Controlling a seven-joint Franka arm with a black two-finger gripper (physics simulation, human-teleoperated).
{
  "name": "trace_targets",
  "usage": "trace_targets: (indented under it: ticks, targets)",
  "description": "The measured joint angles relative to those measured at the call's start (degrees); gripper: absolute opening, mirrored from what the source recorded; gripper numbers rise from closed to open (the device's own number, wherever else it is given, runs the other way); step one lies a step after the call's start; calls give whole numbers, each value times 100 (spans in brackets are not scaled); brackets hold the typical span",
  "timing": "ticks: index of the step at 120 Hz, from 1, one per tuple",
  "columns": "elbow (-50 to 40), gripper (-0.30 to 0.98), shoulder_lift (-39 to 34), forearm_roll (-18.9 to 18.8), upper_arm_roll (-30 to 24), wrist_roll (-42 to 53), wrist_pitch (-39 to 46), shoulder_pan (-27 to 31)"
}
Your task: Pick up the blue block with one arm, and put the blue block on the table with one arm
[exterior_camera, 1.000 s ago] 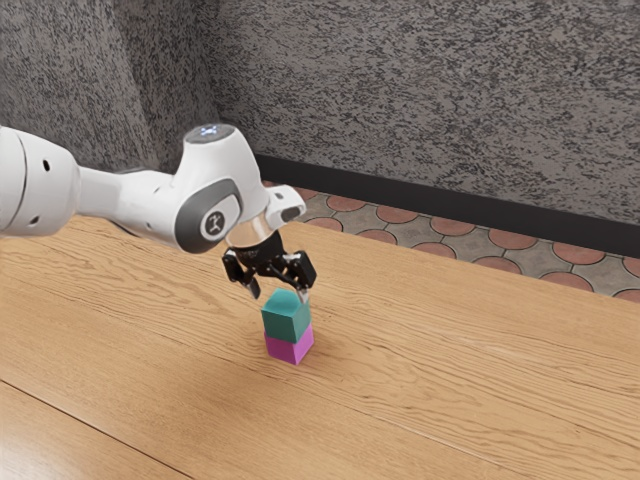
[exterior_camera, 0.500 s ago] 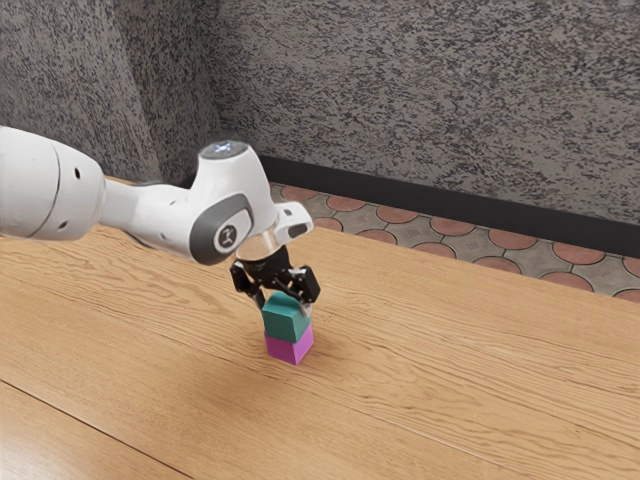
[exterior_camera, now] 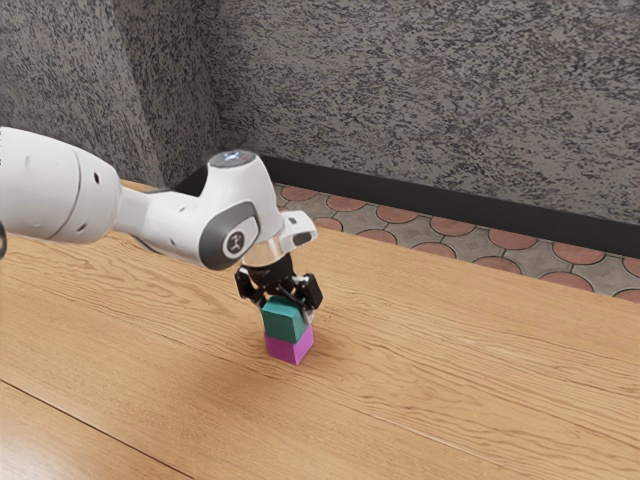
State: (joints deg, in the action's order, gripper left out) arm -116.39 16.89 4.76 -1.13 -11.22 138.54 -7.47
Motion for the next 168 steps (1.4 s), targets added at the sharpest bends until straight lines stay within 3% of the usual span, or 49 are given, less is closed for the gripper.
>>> trace_targets:
  ticks: [9, 28, 40, 49, 67, 84, 99, 120, 138, 147, 156, 168]
  targets:
    - [1, 64, 0, 14, 4, 4, 2, 0]
    - [36, 41, -43, 1, 6, -11, 2, 0]
    - [-12, 35, -384, -65, 15, -44, -12, 3]
    - [-42, 35, -558, -147, 229, -73, -42, 82]
    - [-43, 37, -580, -296, 343, -109, -191, 877]
    - [287, 38, -98, -392, 342, -105, -272, 1373]
    - [854, 38, 592, -386, 339, -79, -290, 1633]
    - [1154, 39, 969, -372, 332, -40, -294, 1783]
    - [1217, 51, 1024, -237, 329, 17, -297, 1814]
    - [995, 56, 450, -208, 337, 41, -321, 1817]
    - [726, 60, -877, -196, 338, 61, -654, 1706]
    - [685, 63, -2299, -183, 323, 72, -1349, 1145]
